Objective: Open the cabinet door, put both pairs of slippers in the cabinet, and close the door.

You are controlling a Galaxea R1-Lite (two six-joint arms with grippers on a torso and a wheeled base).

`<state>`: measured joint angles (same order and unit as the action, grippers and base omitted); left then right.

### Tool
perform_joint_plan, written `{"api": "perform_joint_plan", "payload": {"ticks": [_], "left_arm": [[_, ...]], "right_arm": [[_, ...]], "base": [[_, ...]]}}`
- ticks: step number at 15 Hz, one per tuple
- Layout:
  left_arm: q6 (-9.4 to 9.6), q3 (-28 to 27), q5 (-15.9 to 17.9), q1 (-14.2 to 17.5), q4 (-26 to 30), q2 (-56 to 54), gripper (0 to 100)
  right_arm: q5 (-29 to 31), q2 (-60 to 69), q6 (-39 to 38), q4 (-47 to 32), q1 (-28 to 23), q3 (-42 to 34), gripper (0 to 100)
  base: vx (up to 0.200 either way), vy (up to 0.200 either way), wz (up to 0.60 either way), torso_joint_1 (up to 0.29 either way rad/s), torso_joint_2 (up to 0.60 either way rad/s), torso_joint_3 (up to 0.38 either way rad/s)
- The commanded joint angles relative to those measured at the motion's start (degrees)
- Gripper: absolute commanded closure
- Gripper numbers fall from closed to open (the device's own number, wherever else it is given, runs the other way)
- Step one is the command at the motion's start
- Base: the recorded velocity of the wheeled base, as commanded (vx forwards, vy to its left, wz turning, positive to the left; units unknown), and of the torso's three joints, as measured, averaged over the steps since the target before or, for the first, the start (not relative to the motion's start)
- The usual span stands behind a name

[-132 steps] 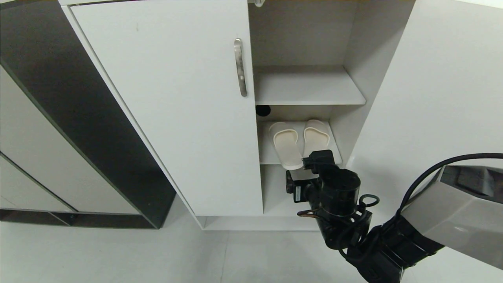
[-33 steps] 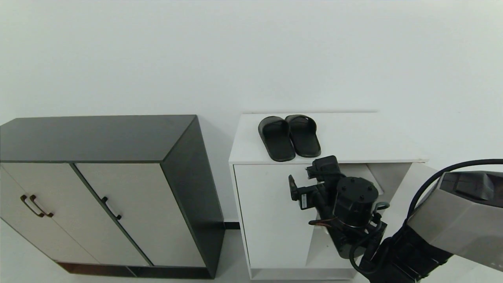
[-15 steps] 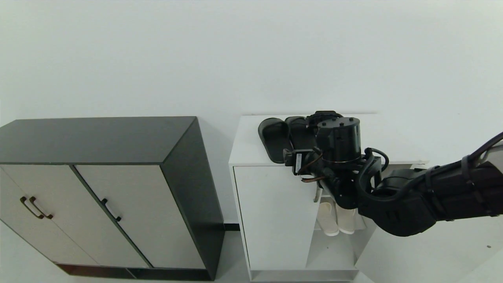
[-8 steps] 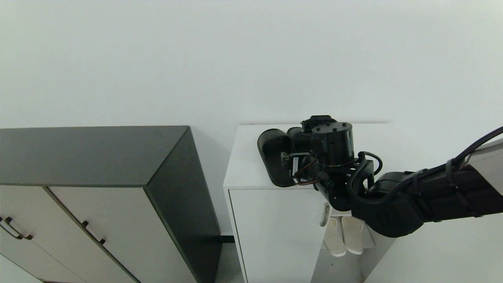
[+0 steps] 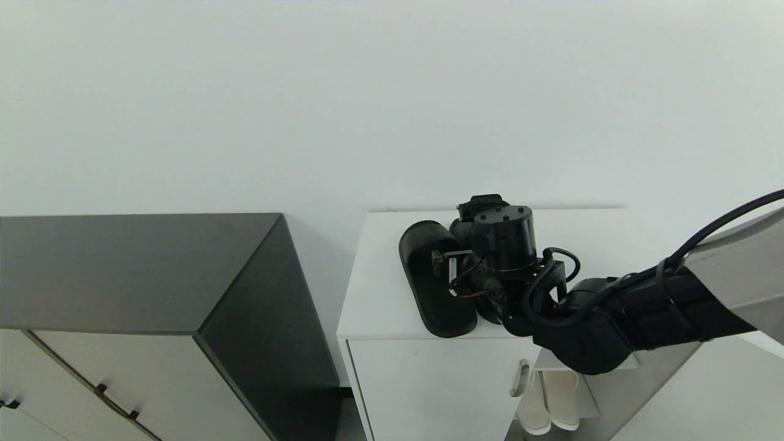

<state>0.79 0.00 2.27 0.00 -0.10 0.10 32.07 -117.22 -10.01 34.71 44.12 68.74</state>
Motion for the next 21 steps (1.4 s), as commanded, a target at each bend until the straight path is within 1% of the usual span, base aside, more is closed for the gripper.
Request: {"api": "perform_joint_plan", "payload": {"ticks": [1,6,8,10,13,16,17,21], "left_arm": [[-0.09,0.0,0.0,0.0,0.0,0.0,100],[-0.09,0.0,0.0,0.0,0.0,0.0,100],[-0.18,0.0,0.0,0.0,0.0,0.0,100],[-0.18,0.0,0.0,0.0,0.0,0.0,100],[-0.27,0.0,0.0,0.0,0.0,0.0,100],[-0.27,0.0,0.0,0.0,0.0,0.0,100],[-0.27,0.0,0.0,0.0,0.0,0.0,100],[-0.27,0.0,0.0,0.0,0.0,0.0,100]], "right_arm": [[-0.5,-1.1,0.0,0.1,0.0,0.3,0],[-0.6,-7.1,0.4,1.7,-1.2,5.9,0],[-0.6,-9.1,1.6,2.0,-2.1,8.4,0],[-2.1,-11.1,3.7,3.2,-3.3,10.8,0],[-2.5,-12.9,4.9,3.5,-4.1,13.1,0],[-2.5,-12.9,4.9,3.4,-4.3,13.6,0],[-2.5,-12.9,4.9,3.4,-4.3,13.6,100],[-2.3,-12.6,5.0,3.4,-4.1,13.4,100]], "base": [[0.0,0.0,0.0,0.0,0.0,0.0],[0.0,0.0,0.0,0.0,0.0,0.0],[0.0,0.0,0.0,0.0,0.0,0.0],[0.0,0.0,0.0,0.0,0.0,0.0],[0.0,0.0,0.0,0.0,0.0,0.0],[0.0,0.0,0.0,0.0,0.0,0.0],[0.0,0.0,0.0,0.0,0.0,0.0],[0.0,0.0,0.0,0.0,0.0,0.0]]}}
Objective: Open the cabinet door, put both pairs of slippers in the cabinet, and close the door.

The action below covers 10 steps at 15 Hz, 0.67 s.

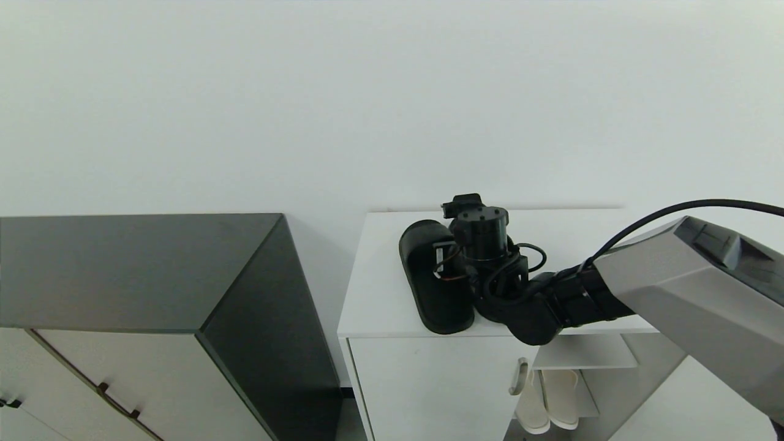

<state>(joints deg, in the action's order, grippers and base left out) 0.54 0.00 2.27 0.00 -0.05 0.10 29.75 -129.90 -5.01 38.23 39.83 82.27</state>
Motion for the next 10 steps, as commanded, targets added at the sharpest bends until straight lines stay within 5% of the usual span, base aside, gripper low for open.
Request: {"api": "perform_joint_plan", "payload": {"ticks": [1,6,10], "left_arm": [[-0.01,0.0,0.0,0.0,0.0,0.0,100],[-0.01,0.0,-0.1,0.0,0.0,0.0,100],[-0.01,0.0,-0.1,0.0,0.0,-0.1,100]], "right_arm": [[0.1,0.5,0.0,-0.1,0.3,-0.2,100],[0.2,2.5,0.0,-0.2,1.0,-1.2,100],[-2.3,15.4,-0.1,-0.2,4.6,-12.7,100]], "base": [[0.0,0.0,0.0,0.0,0.0,0.0],[0.0,0.0,0.0,0.0,0.0,0.0],[0.0,0.0,0.0,0.0,0.0,0.0]]}}
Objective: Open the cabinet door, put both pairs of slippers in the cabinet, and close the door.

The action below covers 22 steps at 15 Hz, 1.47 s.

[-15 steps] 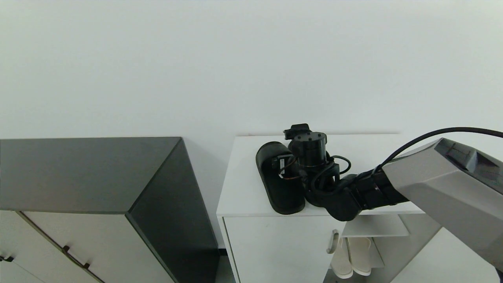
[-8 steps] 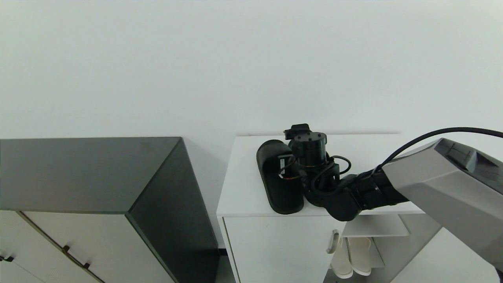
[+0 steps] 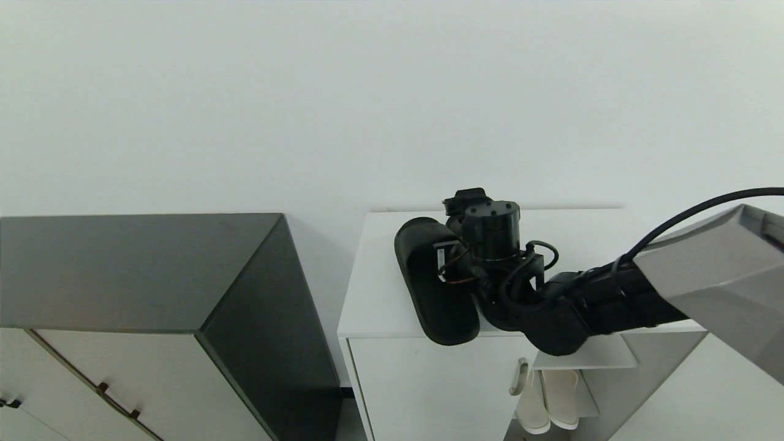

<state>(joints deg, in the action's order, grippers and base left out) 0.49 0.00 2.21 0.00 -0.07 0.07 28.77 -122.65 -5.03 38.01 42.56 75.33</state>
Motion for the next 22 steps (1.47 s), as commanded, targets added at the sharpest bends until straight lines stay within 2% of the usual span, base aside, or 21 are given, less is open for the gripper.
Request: {"api": "perform_joint_plan", "payload": {"ticks": [1,5,6,16,22], "left_arm": [[-0.05,0.0,0.0,0.0,0.0,0.0,100],[0.04,0.0,0.0,0.0,0.0,0.0,100],[0.04,0.0,0.0,0.0,0.0,-0.1,100],[0.04,0.0,0.0,0.0,0.0,0.0,100],[-0.05,0.0,0.0,0.0,0.0,0.0,100]], "right_arm": [[-1.8,11.6,-0.2,0.0,2.9,-9.1,100],[-1.9,22.3,-2.2,0.0,4.7,-23.8,100],[-1.9,23.9,-2.4,-0.5,4.7,-24.8,100],[-1.5,23.8,-2.4,-0.7,5.9,-25.2,100],[-1.4,23.8,-2.4,-0.7,5.7,-25.2,100]], "base": [[0.0,0.0,0.0,0.0,0.0,0.0],[0.0,0.0,0.0,0.0,0.0,0.0],[0.0,0.0,0.0,0.0,0.0,0.0],[0.0,0.0,0.0,0.0,0.0,0.0],[-0.2,0.0,0.0,0.003,0.0,0.002]]}}
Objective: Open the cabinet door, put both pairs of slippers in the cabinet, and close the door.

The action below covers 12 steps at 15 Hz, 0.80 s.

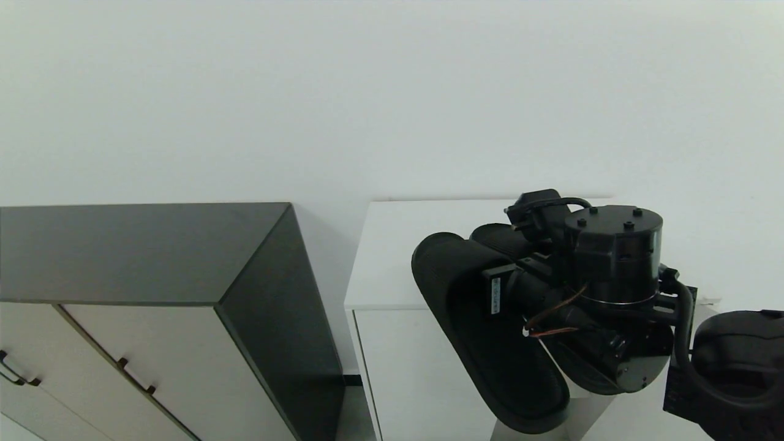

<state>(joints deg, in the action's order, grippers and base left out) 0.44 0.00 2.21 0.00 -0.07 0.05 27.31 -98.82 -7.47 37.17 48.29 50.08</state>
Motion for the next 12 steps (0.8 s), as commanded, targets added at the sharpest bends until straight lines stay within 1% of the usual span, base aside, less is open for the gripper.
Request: {"api": "perform_joint_plan", "payload": {"ticks": [1,9,12], "left_arm": [[0.0,0.0,0.0,0.0,0.0,0.0,100],[0.0,0.0,0.0,0.0,0.0,0.0,100],[0.0,0.0,0.0,0.0,0.0,0.0,100]], "right_arm": [[0.0,-0.1,0.0,0.1,0.0,-0.1,100],[0.0,-0.2,0.0,0.1,-0.1,-0.1,100],[0.0,-0.2,0.0,0.1,-0.1,-0.2,100]], "base": [[-0.2,0.0,0.0,-0.007,0.0,-0.002],[-0.2,0.0,0.0,0.002,0.0,0.001],[0.0,0.0,0.0,0.0,0.0,0.0]]}}
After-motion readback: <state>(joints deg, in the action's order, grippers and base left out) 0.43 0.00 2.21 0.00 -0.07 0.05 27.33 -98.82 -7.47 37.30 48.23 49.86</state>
